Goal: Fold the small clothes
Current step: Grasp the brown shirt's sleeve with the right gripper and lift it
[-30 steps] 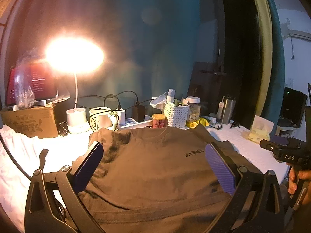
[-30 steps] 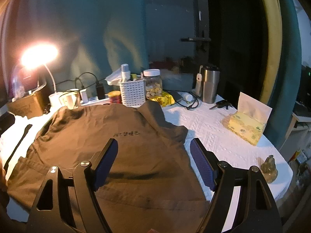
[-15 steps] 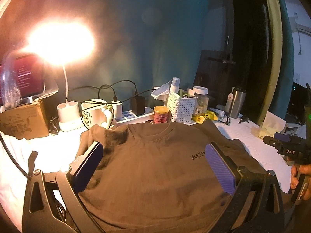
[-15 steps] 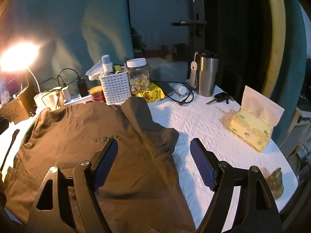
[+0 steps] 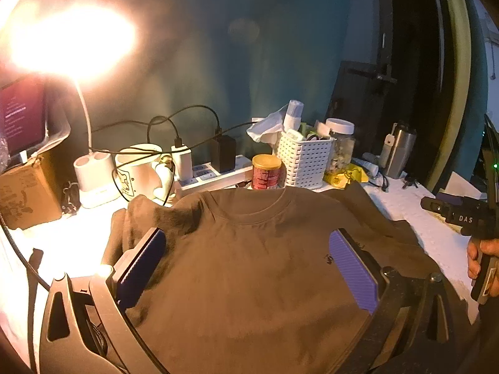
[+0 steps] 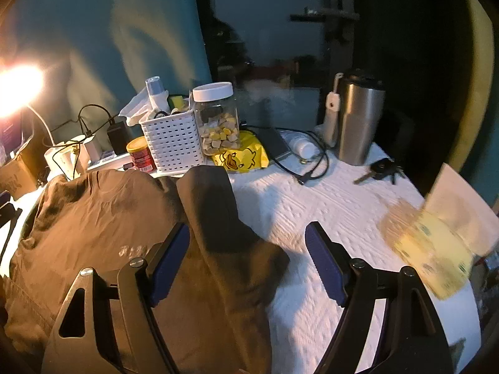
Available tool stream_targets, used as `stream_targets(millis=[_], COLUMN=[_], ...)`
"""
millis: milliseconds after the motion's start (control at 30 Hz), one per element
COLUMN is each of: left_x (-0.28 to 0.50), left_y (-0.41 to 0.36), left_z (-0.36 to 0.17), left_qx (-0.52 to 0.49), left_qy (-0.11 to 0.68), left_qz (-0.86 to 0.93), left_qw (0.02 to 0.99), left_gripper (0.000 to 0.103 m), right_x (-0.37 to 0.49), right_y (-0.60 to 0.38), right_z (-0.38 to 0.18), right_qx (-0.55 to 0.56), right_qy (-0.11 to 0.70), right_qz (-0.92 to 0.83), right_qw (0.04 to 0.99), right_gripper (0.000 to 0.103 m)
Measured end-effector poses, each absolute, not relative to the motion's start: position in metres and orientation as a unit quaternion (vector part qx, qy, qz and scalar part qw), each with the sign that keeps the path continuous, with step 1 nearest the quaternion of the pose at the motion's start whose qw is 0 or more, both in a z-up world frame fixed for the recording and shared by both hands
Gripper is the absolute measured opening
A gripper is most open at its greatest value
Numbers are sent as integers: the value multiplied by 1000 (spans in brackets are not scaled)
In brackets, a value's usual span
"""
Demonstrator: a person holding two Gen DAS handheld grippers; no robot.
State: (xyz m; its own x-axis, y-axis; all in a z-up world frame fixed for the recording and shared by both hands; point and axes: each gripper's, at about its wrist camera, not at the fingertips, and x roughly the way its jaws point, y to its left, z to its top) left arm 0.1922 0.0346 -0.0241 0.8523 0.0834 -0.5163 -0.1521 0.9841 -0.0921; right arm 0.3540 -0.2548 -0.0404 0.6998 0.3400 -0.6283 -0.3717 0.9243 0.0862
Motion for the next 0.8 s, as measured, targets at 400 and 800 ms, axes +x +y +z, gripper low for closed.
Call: stream_targets(millis=[400, 800], left_x=[233, 253], left_y=[51, 65], left_z=[-49, -66], left_qx=[-74, -81], left_qy=[296, 317], left_qz=[76, 87], left_qw=[949, 941], left_gripper=[103, 103], right_x=[427, 464], right_y=[-225, -195], right_z=[-72, -104], right_qx=[-24, -26], right_qy=[379, 435], right_qz=[259, 314], right_qw=[888, 844], right_gripper=[77, 60])
